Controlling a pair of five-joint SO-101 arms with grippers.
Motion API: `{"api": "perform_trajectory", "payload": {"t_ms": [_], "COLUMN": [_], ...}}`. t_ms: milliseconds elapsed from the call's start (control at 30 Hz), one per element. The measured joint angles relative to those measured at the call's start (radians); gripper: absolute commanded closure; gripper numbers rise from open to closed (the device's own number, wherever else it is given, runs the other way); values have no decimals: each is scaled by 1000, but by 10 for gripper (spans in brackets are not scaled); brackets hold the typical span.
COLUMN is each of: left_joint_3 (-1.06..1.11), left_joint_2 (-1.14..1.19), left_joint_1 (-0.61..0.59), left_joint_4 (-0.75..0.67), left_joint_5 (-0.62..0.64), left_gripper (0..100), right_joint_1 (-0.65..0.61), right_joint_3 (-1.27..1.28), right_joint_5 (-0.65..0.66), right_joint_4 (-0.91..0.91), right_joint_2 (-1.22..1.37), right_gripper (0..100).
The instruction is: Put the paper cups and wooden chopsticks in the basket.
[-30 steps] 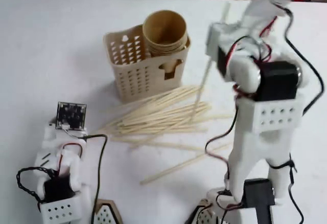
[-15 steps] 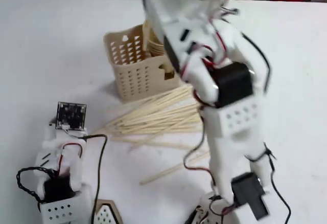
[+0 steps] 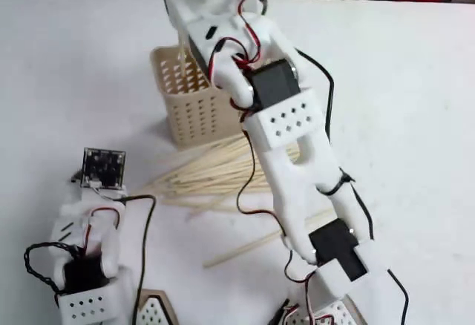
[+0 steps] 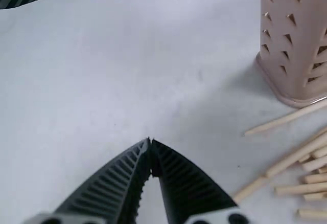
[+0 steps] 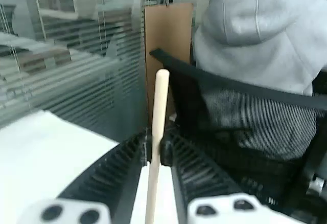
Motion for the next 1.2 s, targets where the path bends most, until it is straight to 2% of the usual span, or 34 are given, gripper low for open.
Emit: {"api": "perform_trajectory", "payload": {"t_ms": [133,367,533,633,733,1000,1200], "left_joint_3": [0,0,0,0,0,0,0], "left_joint_2": [0,0,0,0,0,0,0], "left_joint_1": [0,0,0,0,0,0,0], "left_joint_4": [0,0,0,0,0,0,0], "left_joint_5": [0,0,0,0,0,0,0], "left_gripper": [976,976,976,976,976,976,976], "right_joint_1": [0,0,0,0,0,3,3], "right_joint_3": [216,671,819,832,829,746,738], "right_joint_5": [11,112,115,71,18,-23,132], "right_joint_4": [-127,-480,-522,-519,-465,-78,299], "right_joint_2": [-68,-216,-245,-245,-250,-450,-606], "right_gripper": [981,981,971,871,812,867,868]}}
